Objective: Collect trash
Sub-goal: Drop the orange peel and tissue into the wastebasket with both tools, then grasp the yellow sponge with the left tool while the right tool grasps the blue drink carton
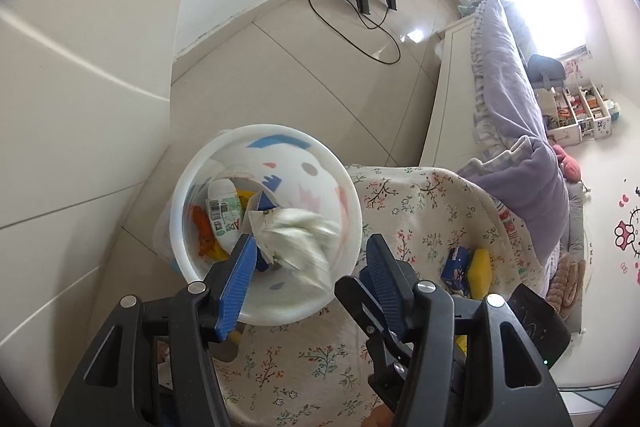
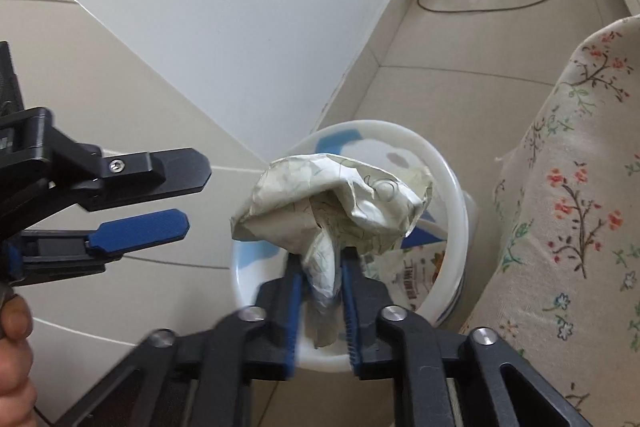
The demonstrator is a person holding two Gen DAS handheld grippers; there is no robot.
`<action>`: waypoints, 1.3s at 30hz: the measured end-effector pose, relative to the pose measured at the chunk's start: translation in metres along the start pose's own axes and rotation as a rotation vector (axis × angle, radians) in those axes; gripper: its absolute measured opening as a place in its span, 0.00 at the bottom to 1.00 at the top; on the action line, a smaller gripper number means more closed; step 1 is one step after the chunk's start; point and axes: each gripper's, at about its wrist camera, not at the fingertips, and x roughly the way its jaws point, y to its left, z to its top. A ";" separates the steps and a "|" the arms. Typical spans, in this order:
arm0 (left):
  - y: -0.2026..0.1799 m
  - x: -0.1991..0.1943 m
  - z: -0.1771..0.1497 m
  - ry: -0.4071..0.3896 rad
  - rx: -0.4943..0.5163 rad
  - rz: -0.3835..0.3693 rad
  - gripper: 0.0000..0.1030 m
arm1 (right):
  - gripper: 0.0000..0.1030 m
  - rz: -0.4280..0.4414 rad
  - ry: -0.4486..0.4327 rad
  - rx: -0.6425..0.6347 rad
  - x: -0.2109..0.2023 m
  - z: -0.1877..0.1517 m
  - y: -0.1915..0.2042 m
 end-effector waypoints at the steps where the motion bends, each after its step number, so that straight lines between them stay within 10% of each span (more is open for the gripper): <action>1: -0.001 0.000 0.000 0.000 0.001 0.000 0.58 | 0.38 0.001 -0.005 -0.001 -0.001 0.001 -0.001; 13: -0.043 0.028 -0.017 0.066 0.113 0.026 0.58 | 0.52 -0.088 -0.024 -0.022 -0.073 -0.017 -0.043; 29: -0.207 0.103 -0.122 0.224 0.558 0.064 0.58 | 0.65 -0.262 -0.126 0.199 -0.222 -0.038 -0.149; 39: -0.261 0.134 -0.137 0.184 0.590 0.029 0.58 | 0.67 -0.305 -0.214 0.343 -0.276 -0.057 -0.220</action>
